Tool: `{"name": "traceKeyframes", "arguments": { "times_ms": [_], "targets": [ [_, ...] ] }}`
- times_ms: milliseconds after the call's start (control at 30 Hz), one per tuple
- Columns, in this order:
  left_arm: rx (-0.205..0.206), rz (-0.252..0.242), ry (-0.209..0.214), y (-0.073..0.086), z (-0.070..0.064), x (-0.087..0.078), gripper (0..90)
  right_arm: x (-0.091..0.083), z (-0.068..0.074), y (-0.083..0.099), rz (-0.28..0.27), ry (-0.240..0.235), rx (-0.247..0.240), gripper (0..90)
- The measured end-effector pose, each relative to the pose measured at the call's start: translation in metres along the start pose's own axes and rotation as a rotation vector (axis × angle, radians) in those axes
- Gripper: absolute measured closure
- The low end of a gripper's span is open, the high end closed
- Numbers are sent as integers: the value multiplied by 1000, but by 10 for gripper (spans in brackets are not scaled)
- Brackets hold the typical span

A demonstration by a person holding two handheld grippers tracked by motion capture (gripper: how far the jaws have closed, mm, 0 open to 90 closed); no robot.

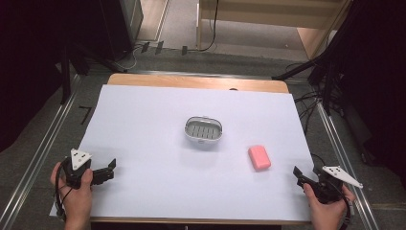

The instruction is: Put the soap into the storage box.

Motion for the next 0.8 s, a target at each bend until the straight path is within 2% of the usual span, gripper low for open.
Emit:
{"name": "traceKeyframes", "arguments": {
  "times_ms": [100, 200, 333, 400, 467, 567, 600, 633, 733, 800],
  "targets": [
    [4, 2, -4, 0, 0, 0, 0, -1, 1, -1, -11, 19, -1, 319],
    [7, 4, -4, 0, -1, 0, 0, 0, 2, -2, -16, 34, -4, 324],
    [12, 7, -4, 0, 0, 0, 0, -1, 6, -7, -6, 37, -47, 387],
    [13, 8, -3, 0, 0, 0, 0, -1, 8, -12, 16, 16, -52, 418],
    [13, 6, -4, 0, 0, 0, 0, -1, 11, -15, 46, 10, -78, 436],
    [12, 6, -4, 0, -1, 0, 0, 1, 17, -21, 100, -28, -106, 458],
    [13, 7, -4, 0, -1, 0, 0, 2, 20, -22, 125, -38, -104, 469],
    [13, 8, -3, 0, -1, 0, 0, 6, 24, -24, 172, -49, -143, 464],
    [13, 8, -5, 0, -1, 0, 0, 9, 29, -26, 200, -37, -157, 452],
    [14, 8, -5, 0, -1, 0, 0, 11, 32, -28, 213, -52, -151, 431]
  ]
}}
Point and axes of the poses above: each handheld gripper's, and its own axes: x roughly forward along the jaws, y roughly out of its underside, z roughly to its left, the point moved 1 cm from there along x, roughly forward along the jaws, and after that the axes turned 4 degrees about -y, right-handed, at the moved point
